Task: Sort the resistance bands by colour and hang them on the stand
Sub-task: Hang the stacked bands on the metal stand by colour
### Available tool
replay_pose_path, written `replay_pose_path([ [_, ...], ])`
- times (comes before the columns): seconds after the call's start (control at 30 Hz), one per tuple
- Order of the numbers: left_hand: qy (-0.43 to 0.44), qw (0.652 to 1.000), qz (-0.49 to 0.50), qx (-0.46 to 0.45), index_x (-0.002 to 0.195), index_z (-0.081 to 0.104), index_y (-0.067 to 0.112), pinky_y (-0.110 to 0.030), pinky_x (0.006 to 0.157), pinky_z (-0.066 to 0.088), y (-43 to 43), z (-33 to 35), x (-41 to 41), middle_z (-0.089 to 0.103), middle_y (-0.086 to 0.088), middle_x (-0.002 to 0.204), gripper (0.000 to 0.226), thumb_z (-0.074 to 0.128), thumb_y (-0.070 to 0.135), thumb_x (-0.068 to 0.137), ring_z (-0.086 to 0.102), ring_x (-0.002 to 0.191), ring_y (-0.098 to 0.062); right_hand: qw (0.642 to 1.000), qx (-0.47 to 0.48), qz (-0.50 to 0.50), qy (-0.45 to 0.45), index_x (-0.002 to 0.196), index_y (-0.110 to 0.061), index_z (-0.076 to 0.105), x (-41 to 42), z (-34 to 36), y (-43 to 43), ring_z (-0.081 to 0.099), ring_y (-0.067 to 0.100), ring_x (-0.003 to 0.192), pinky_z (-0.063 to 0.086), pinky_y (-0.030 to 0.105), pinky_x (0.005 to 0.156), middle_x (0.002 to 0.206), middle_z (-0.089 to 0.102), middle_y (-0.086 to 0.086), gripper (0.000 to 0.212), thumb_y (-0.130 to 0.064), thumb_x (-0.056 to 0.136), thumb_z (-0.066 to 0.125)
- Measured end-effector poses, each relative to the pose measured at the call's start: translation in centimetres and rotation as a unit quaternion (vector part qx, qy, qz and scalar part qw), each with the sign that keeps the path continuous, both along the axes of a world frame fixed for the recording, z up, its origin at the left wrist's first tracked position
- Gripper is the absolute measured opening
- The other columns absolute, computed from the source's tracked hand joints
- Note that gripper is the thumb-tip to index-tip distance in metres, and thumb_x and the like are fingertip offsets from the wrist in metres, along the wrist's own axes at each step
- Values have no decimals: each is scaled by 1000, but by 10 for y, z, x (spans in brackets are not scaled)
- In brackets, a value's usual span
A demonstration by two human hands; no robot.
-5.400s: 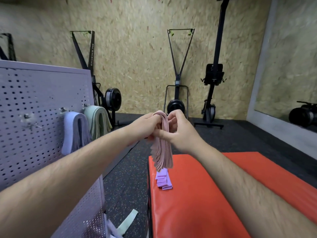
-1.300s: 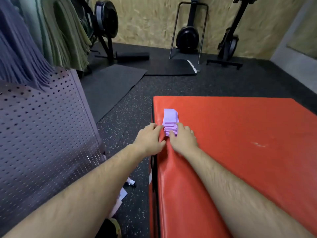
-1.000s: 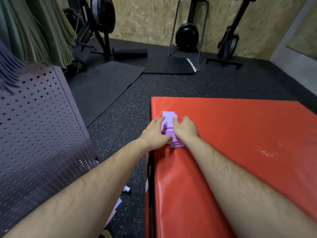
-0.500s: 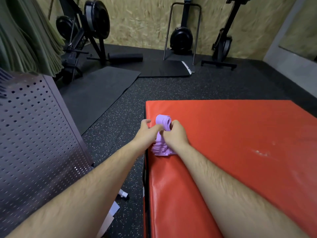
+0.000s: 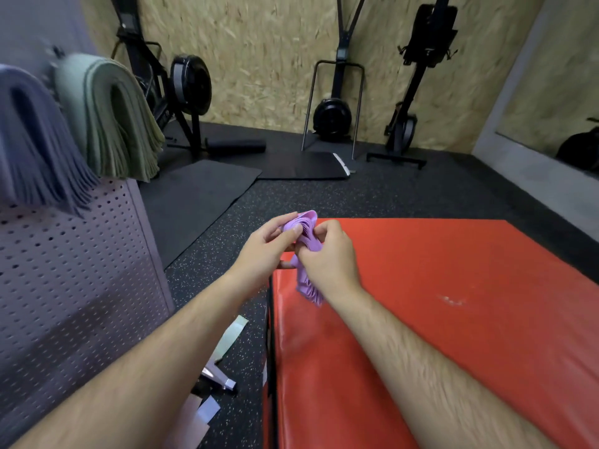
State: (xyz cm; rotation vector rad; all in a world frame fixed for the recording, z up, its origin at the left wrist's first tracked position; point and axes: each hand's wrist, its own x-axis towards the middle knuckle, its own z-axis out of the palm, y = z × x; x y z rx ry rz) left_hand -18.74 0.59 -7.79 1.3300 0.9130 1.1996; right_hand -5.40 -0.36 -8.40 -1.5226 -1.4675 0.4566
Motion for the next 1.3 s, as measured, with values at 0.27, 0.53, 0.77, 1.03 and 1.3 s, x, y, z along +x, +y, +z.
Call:
replay_pose_path([
  [0.27, 154, 974, 116, 115, 96, 63, 21, -23, 65, 51, -52, 75, -16, 68, 9, 80, 17, 65, 34, 86, 65, 68, -5, 997, 41, 65, -27, 89, -36, 42, -17, 55, -52, 67, 25, 79, 57, 45, 68, 90, 67, 1, 26, -37, 73, 63],
  [0.53, 265, 927, 182, 195, 92, 60, 19, -38, 73, 54, -92, 147, -51, 69, 1, 83, 7, 59, 24, 88, 65, 72, -13, 979, 134, 145, 53, 97, -19, 49, -43, 118, -102, 65, 15, 81, 53, 33, 74, 90, 67, -2, 38, -28, 76, 80],
  [0.77, 352, 877, 211, 248, 84, 59, 23, -26, 57, 44, -133, 202, -97, 63, 6, 72, 10, 60, 33, 86, 54, 60, -8, 961, 111, 214, 139, 114, -30, 43, -67, 164, -124, 69, 17, 72, 57, 36, 69, 103, 64, -3, 50, -36, 78, 77],
  [1.03, 419, 833, 257, 255, 89, 60, 24, -20, 49, 37, -183, 231, -148, 62, 4, 74, 11, 62, 34, 86, 52, 53, -2, 964, 130, 231, -20, 114, -28, 48, -119, 194, -146, 57, 6, 74, 48, 28, 69, 94, 59, -10, 49, -37, 75, 76],
  [1.3, 454, 803, 305, 235, 94, 65, 32, -27, 52, 43, -248, 259, -202, 65, 8, 76, 11, 65, 36, 83, 57, 61, -12, 937, 234, 252, -63, 87, -21, 58, -185, 221, -160, 58, 14, 77, 43, 30, 64, 89, 62, -3, 3, -22, 88, 61],
])
